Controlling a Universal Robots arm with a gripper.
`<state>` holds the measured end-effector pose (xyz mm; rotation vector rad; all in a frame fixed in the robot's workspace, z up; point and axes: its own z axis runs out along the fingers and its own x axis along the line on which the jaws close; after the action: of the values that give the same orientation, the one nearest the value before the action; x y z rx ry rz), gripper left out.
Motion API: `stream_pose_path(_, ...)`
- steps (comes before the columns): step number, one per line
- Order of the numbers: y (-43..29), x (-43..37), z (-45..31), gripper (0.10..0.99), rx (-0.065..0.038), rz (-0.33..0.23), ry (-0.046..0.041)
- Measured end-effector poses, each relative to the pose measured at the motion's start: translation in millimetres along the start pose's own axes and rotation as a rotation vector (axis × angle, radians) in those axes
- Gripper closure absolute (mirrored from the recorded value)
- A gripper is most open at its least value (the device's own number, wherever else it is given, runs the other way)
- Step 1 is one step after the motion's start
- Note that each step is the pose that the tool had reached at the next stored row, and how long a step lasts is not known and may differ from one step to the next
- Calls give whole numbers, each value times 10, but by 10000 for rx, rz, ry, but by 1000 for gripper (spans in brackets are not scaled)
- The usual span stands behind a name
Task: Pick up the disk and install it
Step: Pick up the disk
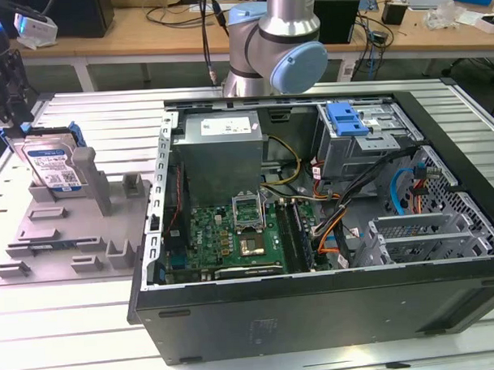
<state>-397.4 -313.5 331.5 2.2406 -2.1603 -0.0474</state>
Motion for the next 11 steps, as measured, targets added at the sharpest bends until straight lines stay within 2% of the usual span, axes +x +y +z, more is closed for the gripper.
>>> stream_pose_path(11, 5, 0, 67, 604, 0, -285, 11)
